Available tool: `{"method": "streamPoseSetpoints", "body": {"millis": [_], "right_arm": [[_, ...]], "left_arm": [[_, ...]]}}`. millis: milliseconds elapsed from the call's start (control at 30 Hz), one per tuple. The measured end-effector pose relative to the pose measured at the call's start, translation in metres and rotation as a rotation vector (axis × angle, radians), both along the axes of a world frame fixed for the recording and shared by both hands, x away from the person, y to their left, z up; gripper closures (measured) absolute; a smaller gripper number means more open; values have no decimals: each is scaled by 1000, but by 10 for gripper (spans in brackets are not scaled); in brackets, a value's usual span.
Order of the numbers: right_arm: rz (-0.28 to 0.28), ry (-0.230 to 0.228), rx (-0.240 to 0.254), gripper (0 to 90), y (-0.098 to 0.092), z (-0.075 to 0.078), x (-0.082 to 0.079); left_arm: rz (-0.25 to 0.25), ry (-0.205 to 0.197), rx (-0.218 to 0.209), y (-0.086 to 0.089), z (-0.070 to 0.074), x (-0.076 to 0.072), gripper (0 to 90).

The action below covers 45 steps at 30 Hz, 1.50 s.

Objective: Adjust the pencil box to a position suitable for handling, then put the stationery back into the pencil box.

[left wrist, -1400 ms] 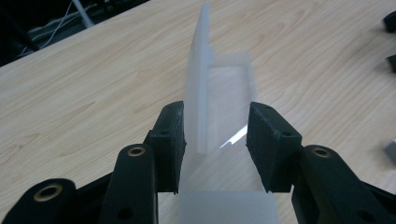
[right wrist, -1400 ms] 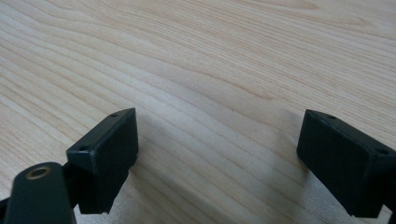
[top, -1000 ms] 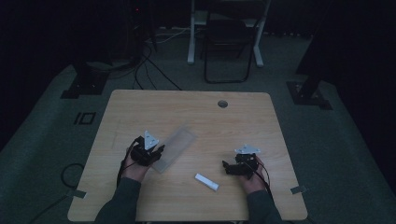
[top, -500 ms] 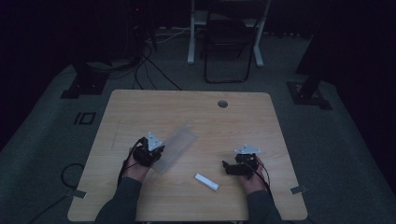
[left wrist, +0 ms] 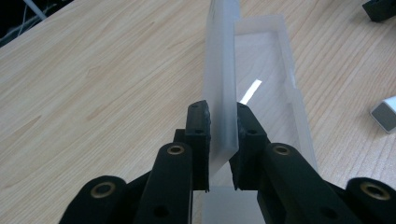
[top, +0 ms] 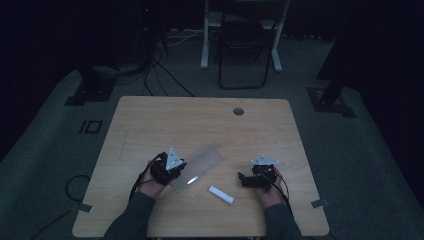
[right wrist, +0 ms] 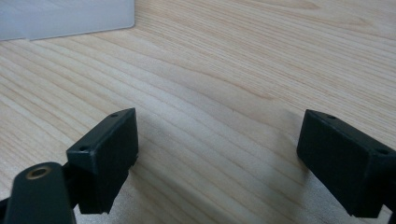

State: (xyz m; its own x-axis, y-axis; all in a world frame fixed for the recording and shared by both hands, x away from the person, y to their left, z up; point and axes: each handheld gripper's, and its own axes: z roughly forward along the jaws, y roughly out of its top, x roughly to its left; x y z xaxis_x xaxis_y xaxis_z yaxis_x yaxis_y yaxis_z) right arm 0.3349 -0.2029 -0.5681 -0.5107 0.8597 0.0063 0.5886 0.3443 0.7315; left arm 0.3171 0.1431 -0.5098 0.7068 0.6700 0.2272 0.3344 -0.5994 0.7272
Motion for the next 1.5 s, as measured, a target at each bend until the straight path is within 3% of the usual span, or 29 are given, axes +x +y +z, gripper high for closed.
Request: {"method": "streamPoseSetpoints", "body": {"millis": [400, 500, 600, 667, 833, 1500], "right_arm": [[0, 0, 0, 124, 0, 0, 0], [0, 0, 0, 124, 0, 0, 0], [0, 0, 0, 124, 0, 0, 0], [0, 0, 0, 124, 0, 0, 0], [0, 0, 0, 124, 0, 0, 0], [0, 0, 0, 124, 0, 0, 0]], "left_arm": [[37, -8, -10, 3, 2, -1, 685], [51, -12, -36, 3, 5, -5, 613], [50, -14, -48, 4, 6, -7, 590], [55, -17, -80, 4, 8, -10, 576], [45, -27, -113, 3, 12, -14, 557], [-25, -49, -153, -10, 28, -27, 542]]}}
